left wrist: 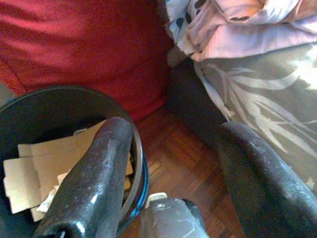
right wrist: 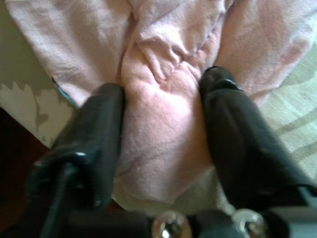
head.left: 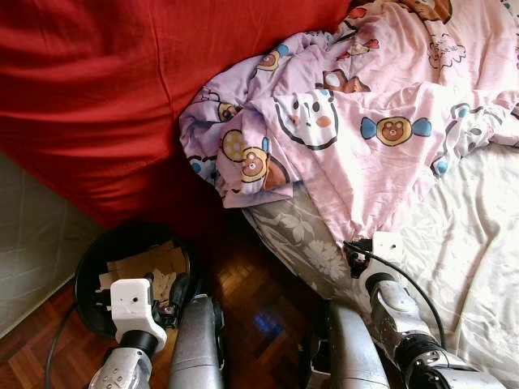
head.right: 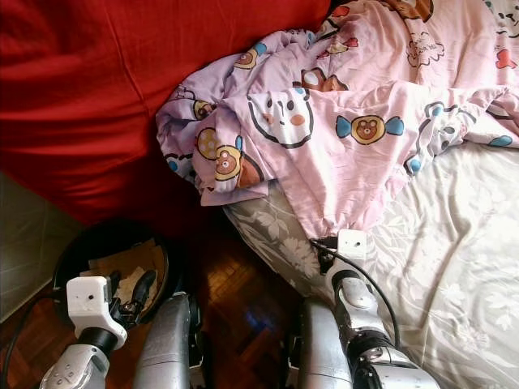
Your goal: Clean up the room
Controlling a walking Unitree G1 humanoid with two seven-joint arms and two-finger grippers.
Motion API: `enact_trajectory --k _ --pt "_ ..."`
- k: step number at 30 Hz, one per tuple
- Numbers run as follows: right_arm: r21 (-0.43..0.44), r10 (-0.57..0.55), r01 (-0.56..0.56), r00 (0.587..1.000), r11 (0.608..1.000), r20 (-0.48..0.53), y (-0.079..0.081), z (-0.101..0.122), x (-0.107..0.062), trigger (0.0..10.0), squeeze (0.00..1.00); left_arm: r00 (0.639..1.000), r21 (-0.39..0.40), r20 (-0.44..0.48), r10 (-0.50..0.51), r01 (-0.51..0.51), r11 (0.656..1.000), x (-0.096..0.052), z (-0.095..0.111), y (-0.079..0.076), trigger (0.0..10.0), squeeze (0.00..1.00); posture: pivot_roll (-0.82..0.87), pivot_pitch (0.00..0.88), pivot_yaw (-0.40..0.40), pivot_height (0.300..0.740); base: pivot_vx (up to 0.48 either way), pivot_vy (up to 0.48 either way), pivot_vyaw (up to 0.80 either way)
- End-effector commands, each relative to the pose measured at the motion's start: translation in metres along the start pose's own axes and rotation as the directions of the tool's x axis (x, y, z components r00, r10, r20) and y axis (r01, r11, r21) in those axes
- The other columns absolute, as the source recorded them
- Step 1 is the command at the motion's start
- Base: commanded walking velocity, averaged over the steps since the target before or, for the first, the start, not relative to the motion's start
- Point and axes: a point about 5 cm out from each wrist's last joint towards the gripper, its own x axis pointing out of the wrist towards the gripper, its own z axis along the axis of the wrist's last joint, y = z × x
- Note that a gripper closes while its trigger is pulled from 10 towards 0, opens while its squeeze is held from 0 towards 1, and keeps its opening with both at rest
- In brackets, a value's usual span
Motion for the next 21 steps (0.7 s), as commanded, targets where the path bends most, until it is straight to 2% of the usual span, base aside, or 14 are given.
enact_trajectory --k 1,14,21 --pt "-0.004 0.011 -0.012 0.991 1.0 -0.134 0.001 -0.035 -0.011 0.0 0.0 0.999 0.006 -0.048 0.012 -0.012 1.0 -0.005 -0.01 0.002 10.0 0.0 0.17 0.368 0.004 0.612 0.0 0.0 0.0" --pt "0.0 -0.041 0.042 0.986 0.999 -0.162 -0.013 -0.052 -0.021 0.0 0.0 0.999 -0.007 -0.039 -0.002 0.001 1.0 0.008 -0.013 -0.001 10.0 0.0 0.14 0.257 0.001 0.612 0.0 0.0 0.0" --pt "0.007 -0.056 0.057 0.989 0.998 -0.134 -0.016 -0.045 -0.019 0.0 0.0 0.999 -0.009 -0.033 0.002 -0.002 1.0 0.012 -0.014 0.0 10.0 0.0 0.13 0.229 -0.009 0.612 0.0 0.0 0.0"
